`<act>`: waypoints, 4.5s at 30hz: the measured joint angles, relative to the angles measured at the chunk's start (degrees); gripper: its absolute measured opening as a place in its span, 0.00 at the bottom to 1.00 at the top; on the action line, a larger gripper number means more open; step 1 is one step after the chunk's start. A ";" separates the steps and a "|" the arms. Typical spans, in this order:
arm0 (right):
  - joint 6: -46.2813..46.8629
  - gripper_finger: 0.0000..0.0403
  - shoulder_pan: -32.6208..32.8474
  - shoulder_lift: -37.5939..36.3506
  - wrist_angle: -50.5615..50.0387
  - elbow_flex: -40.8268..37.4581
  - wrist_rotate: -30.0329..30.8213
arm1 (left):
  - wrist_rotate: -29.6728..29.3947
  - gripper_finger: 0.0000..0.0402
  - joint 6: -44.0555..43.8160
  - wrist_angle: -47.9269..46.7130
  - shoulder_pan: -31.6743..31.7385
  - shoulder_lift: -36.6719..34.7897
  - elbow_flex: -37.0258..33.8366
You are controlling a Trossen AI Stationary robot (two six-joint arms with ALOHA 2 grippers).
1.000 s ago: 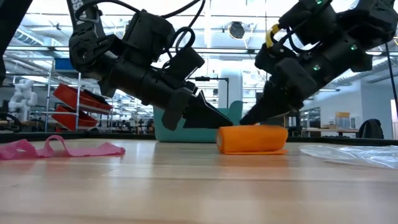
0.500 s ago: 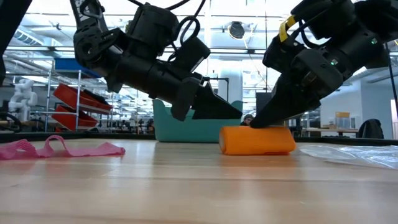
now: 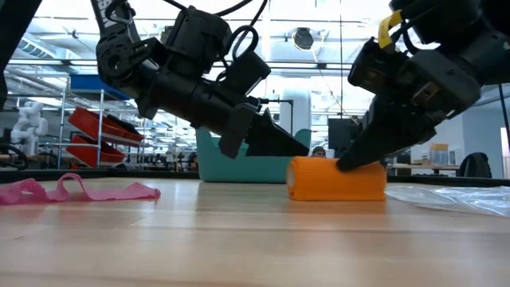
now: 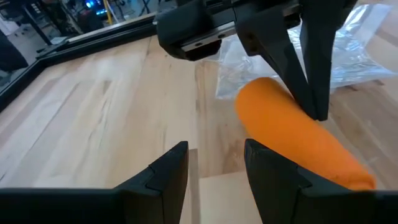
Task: Roll bandage
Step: Roll the orange bandage, then put the orange bandage into the transparent zip bag
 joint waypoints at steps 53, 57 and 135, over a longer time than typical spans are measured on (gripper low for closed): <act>-6.15 0.02 -0.96 -12.65 -19.53 0.26 11.88 | 2.73 0.41 -3.10 -0.09 -0.15 -2.46 -0.02; 1.35 0.09 -0.95 -19.30 -35.25 1.82 9.54 | 2.75 0.41 -2.15 -1.98 -0.15 -5.71 -0.02; 2.21 0.00 17.82 -17.33 -68.91 17.53 22.40 | 2.67 0.41 -7.46 -18.08 3.23 -14.34 11.23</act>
